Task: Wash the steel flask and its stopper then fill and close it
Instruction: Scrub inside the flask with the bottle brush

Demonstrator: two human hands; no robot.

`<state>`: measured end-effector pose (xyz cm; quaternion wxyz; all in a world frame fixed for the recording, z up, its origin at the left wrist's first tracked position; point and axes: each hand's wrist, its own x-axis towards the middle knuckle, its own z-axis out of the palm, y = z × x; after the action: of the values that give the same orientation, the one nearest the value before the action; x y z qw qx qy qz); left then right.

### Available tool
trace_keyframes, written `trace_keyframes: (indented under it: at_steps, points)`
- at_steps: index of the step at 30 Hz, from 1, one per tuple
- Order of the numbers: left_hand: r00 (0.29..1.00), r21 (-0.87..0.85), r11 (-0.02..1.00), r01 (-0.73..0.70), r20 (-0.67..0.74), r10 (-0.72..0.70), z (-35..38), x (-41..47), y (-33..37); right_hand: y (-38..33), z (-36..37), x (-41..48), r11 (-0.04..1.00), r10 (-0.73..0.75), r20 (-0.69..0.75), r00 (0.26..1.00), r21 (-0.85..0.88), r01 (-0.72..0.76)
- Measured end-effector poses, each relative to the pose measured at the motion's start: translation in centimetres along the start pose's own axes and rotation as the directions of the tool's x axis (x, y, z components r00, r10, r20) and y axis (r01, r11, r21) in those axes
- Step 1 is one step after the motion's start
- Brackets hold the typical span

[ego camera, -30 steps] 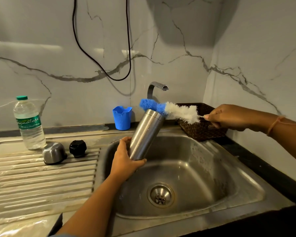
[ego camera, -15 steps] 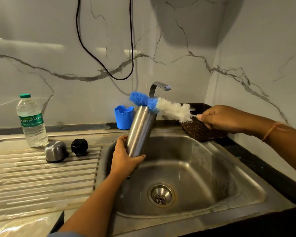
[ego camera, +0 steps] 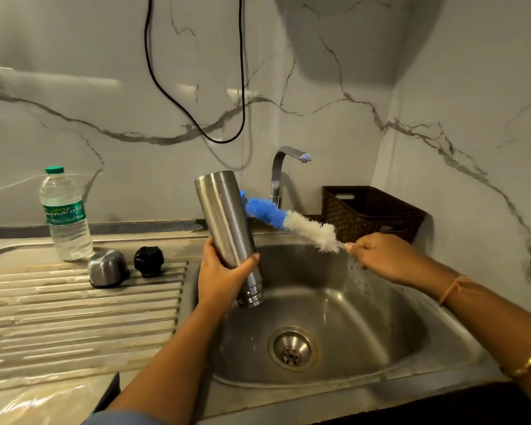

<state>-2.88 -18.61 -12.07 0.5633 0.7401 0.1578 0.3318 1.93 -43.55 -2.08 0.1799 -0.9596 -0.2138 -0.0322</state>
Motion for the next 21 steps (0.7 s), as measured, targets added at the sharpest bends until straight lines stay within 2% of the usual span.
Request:
trace_keyframes:
  at_steps: [4, 8, 13, 17, 19, 21]
  points:
    - [0.994, 0.249, 0.963, -0.107, 0.049, 0.098, -0.3, -0.5, 0.5, 0.2, 1.2, -0.1, 0.998, 0.030, -0.011, 0.999, 0.055, -0.029]
    - [0.991, 0.346, 0.930, -0.123, 0.097, 0.095, -0.1, -1.1, 1.3, 0.3, 1.3, -0.4, 0.997, 0.049, 0.004, 0.999, 0.064, -0.049]
    - [0.993, 0.251, 0.961, -0.117, 0.039, 0.111, -0.1, -1.6, 1.9, 0.6, 1.3, -0.6, 0.993, 0.038, -0.016, 0.999, 0.114, -0.036]
    - [0.987, 0.134, 0.987, -0.089, -0.121, 0.105, -0.1, -1.9, 2.5, 0.4, 1.4, -1.0, 0.988, 0.021, -0.091, 0.996, 0.152, -0.007]
    - [0.992, 0.142, 0.988, -0.058, -0.099, 0.073, -0.4, -1.5, 2.4, 0.2, 1.6, -1.0, 0.988, 0.032, -0.103, 0.994, 0.152, -0.016]
    - [1.000, 0.214, 0.977, -0.013, 0.003, 0.013, -0.7, -1.4, 1.8, -0.2, 1.5, -1.1, 0.987, 0.059, -0.060, 0.996, 0.150, -0.050]
